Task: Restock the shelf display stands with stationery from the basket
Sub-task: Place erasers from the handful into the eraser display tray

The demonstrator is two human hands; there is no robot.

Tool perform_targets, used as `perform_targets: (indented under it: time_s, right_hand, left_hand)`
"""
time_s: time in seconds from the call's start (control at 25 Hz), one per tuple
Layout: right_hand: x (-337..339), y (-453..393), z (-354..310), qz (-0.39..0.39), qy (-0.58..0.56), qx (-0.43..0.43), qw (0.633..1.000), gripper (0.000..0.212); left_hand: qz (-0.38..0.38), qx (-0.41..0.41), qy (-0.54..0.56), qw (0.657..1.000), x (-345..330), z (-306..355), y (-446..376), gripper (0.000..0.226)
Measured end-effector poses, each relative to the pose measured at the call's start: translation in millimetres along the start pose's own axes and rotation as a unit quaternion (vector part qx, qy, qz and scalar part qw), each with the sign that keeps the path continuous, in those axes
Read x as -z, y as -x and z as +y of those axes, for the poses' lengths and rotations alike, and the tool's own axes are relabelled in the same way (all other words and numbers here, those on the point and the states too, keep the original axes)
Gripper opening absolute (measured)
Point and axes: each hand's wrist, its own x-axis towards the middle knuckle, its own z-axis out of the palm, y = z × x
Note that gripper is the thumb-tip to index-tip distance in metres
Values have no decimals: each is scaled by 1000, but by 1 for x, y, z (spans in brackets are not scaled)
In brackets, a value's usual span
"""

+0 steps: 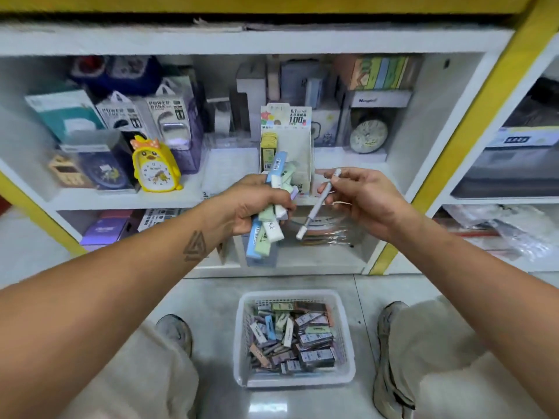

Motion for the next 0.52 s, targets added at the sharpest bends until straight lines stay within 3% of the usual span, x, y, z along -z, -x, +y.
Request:
perform_targets:
  time_s: [0.24, 0.44, 0.52]
  right_hand:
    - [6, -28, -53, 48, 91, 84, 991, 14]
    - [10, -65, -65, 149, 117, 45, 981, 17]
    - [12, -80, -65, 156, 118, 15, 981, 14]
  left_hand:
    - [-10, -27, 26, 999, -7, 49, -16, 27]
    - [-5, -26, 33, 999, -10, 64, -43, 26]
    - [-1, -22, 39, 999, -6, 64, -53, 28]
